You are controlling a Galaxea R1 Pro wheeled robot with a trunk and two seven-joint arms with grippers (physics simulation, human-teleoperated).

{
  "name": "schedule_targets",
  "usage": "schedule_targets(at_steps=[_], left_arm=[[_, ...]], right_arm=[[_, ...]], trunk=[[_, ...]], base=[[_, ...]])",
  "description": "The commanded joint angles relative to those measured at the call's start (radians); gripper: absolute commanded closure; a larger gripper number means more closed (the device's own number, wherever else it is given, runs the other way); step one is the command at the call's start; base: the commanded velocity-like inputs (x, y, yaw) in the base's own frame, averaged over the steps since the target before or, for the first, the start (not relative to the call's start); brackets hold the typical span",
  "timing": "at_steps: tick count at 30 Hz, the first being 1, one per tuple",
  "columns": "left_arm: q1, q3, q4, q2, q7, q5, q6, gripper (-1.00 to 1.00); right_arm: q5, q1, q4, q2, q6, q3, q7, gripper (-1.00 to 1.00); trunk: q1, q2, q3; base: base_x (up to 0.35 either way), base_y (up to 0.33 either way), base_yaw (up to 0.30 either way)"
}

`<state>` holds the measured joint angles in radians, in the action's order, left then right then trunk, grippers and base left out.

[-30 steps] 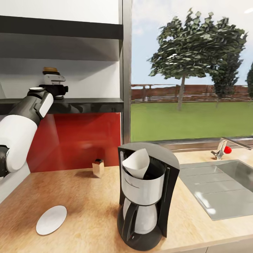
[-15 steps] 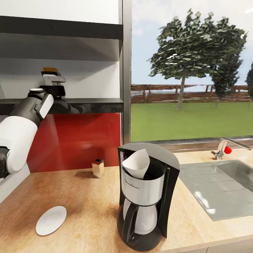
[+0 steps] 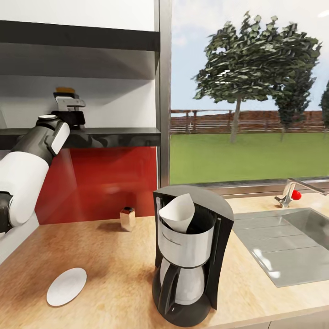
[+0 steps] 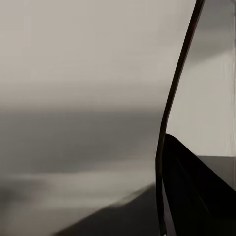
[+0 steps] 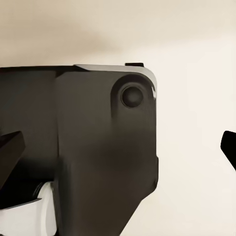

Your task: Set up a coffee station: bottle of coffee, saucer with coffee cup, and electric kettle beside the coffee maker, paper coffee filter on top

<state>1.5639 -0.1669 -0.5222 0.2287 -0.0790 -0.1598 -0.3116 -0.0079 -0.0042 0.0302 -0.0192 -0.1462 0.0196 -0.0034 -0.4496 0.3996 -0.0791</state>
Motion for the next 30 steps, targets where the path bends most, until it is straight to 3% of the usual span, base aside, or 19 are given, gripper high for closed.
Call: schedule_targets(at_steps=[1, 6, 23, 27, 30], left_arm=[[-0.001, -0.009, -0.011, 0.001, -0.008, -0.011, -0.009, 1.00], [-0.001, -0.011, -0.066, 0.000, -0.008, -0.010, -0.019, 1.00], [-0.018, -0.011, -0.103, 0.000, -0.003, -0.013, -0.020, 1.00], [-0.077, -0.008, -0.140, 0.006, 0.098, -0.010, -0.020, 1.00], [-0.109, -0.008, -0.177, 0.028, 0.171, -0.011, -0.022, 1.00]], right_arm=[[0.000, 0.000, -0.001, 0.000, -0.003, 0.002, 0.000, -1.00], [-0.001, 0.000, -0.001, -0.001, -0.003, 0.002, 0.000, -1.00], [-0.004, 0.000, 0.005, -0.002, -0.006, 0.006, 0.000, -1.00], [-0.004, 0.000, 0.005, -0.002, -0.006, 0.006, 0.000, -1.00], [-0.004, 0.000, 0.005, -0.002, -0.006, 0.006, 0.000, -1.00]], trunk=[[0.000, 0.000, 0.001], [0.000, 0.000, 0.001], [0.000, 0.000, 0.001], [0.000, 0.000, 0.001], [0.000, 0.000, 0.001]], base=[[-0.027, 0.000, 0.000], [-0.267, 0.000, 0.000], [-0.335, 0.000, 0.000], [-0.338, 0.000, 0.000], [-0.338, 0.000, 0.000]])
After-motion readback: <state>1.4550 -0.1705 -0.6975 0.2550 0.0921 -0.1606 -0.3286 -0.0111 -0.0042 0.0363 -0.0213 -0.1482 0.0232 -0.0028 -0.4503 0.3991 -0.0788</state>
